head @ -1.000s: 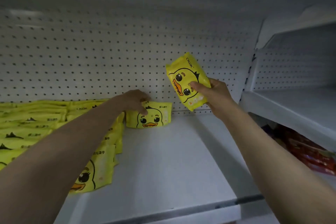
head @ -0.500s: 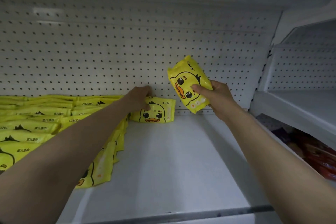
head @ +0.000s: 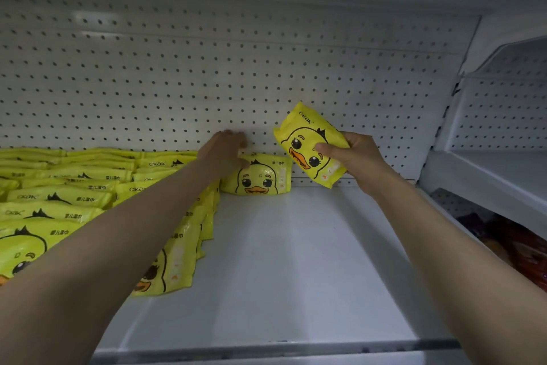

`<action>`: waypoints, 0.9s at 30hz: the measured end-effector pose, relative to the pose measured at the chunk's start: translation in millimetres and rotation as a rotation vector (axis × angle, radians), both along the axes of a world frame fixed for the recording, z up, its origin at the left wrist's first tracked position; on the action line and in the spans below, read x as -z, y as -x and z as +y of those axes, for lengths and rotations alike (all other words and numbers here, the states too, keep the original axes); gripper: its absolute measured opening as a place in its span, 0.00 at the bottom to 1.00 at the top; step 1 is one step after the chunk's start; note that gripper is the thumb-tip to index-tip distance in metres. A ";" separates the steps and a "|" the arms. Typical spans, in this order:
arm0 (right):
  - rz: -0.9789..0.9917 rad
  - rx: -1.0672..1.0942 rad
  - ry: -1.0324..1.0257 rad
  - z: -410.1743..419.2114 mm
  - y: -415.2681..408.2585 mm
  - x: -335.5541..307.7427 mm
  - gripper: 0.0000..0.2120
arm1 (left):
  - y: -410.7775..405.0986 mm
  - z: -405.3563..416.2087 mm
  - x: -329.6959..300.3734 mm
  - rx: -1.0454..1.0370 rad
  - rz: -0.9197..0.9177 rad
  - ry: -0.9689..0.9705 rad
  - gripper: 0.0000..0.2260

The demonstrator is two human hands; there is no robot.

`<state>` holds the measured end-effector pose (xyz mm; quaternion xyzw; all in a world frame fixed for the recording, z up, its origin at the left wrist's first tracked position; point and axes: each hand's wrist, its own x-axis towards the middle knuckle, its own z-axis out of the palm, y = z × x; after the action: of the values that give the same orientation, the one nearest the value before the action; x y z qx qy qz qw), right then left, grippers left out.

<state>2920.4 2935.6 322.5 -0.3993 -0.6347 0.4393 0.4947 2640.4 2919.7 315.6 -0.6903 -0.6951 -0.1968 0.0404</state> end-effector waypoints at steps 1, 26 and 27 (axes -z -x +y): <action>-0.034 0.002 -0.002 1.5 2.7 -0.9 0.12 | 5.5 -4.6 -3.9 -0.010 -0.025 0.020 0.22; -1.018 0.042 -0.467 21.6 100.6 34.5 0.28 | 17.2 -92.2 35.8 -0.091 0.106 -0.044 0.20; -1.030 0.052 -0.499 19.6 102.9 35.3 0.29 | 17.1 -92.0 36.0 -0.090 0.116 -0.052 0.20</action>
<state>2817.5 2955.2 287.3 -0.4484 -0.8683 0.0123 0.2115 2623.3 2827.6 279.6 -0.6673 -0.7165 -0.1726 0.1074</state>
